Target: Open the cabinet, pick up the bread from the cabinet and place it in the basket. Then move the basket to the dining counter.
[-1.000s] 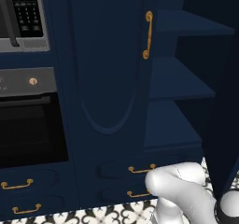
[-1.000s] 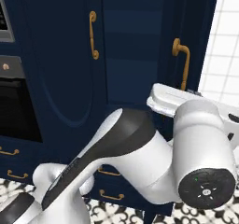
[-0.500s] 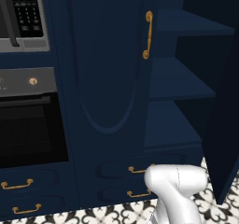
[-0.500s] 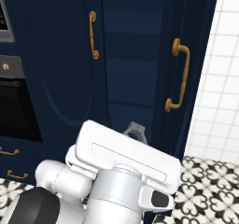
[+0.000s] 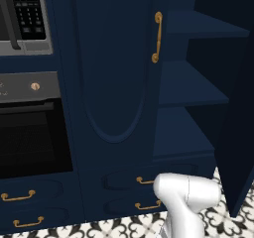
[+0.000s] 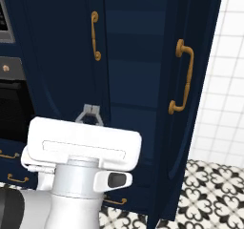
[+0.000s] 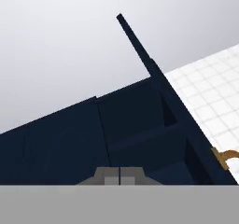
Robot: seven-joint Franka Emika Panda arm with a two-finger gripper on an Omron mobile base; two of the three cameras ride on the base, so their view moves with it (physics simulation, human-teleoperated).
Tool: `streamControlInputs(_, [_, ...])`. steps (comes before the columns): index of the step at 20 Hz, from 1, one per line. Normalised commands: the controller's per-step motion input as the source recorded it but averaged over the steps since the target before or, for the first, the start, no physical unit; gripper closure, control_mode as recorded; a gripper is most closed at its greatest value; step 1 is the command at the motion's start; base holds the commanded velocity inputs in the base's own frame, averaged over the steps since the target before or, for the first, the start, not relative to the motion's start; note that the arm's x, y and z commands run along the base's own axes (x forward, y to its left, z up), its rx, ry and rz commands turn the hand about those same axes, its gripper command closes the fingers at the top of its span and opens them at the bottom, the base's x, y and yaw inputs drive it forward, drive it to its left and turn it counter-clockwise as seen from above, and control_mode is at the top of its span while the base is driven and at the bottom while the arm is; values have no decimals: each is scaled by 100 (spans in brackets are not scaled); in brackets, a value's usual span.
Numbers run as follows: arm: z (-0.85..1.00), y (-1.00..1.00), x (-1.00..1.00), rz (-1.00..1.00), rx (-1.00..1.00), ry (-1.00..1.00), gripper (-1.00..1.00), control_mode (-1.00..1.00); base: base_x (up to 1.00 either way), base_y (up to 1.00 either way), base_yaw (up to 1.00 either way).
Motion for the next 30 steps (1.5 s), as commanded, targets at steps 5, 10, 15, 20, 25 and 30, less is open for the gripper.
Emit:
streamControlInputs(5, [-16, 100, 41, -7, -9, -22, 100, -100, 0, 0, 0])
streamControlInputs(10, [-40, 100, 46, -19, -1, -2, 100, -100, 0, 0, 0])
streamControlInputs(15, [-42, 100, 44, -23, -1, 0, 100, -100, 0, 0, 0])
streamControlInputs(20, [-34, 100, 38, -25, -1, 0, 100, -100, 0, 0, 0])
streamControlInputs(25, [-17, 100, 60, -21, -2, 4, 100, -100, 0, 0, 0])
streamControlInputs(30, [-41, 100, 79, -14, -3, 19, 100, -100, 0, 0, 0])
